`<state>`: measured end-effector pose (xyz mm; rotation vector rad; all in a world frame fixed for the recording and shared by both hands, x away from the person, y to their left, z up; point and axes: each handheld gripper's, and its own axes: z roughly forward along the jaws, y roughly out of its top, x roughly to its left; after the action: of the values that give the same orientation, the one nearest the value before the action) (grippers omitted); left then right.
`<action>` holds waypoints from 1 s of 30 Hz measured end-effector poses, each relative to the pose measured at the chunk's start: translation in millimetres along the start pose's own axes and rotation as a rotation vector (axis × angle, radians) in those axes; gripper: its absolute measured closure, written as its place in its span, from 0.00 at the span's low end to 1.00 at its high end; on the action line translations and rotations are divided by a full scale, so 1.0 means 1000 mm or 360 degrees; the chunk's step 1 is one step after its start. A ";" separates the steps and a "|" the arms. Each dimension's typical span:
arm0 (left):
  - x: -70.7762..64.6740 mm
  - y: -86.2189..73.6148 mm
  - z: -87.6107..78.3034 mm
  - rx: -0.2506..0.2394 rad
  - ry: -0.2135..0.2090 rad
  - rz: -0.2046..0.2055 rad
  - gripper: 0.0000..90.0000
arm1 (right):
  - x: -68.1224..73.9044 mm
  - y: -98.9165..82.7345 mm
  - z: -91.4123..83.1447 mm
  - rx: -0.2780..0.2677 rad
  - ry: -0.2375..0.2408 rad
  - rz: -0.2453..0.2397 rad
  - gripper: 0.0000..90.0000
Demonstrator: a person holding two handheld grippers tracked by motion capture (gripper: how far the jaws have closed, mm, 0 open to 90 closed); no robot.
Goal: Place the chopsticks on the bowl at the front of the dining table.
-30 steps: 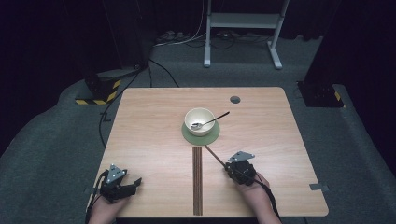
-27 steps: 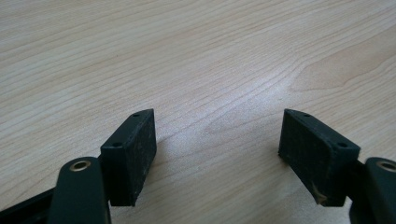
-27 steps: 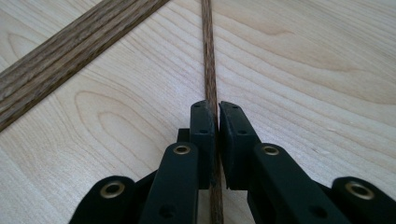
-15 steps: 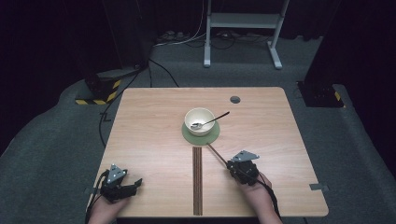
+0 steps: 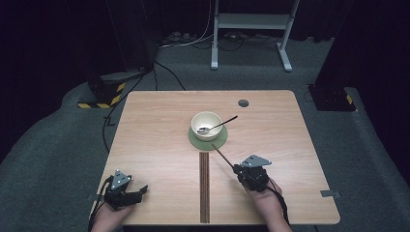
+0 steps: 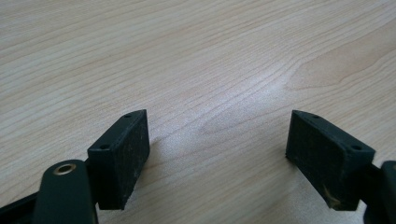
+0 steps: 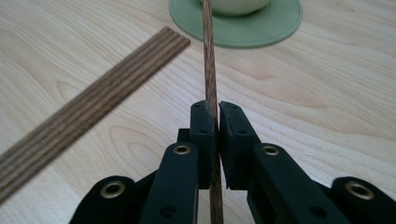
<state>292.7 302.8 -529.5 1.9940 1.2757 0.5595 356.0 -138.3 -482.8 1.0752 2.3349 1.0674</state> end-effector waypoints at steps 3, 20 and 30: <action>0.000 0.000 0.000 0.0000 0.0000 -0.0002 0.24 | 0.002 0.003 -0.003 -0.0007 0.0000 -0.0003 0.94; 0.000 0.000 0.000 -0.0004 -0.0018 0.0005 0.24 | 0.001 0.029 -0.014 -0.0140 -0.0034 0.0033 0.94; 0.000 0.000 0.000 0.0004 -0.0020 0.0009 0.24 | 0.002 0.057 -0.005 -0.0153 -0.0066 0.0034 0.94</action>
<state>292.7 303.0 -529.5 2.0008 1.2639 0.5479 379.5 -115.0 -435.9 1.0784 2.2208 1.1414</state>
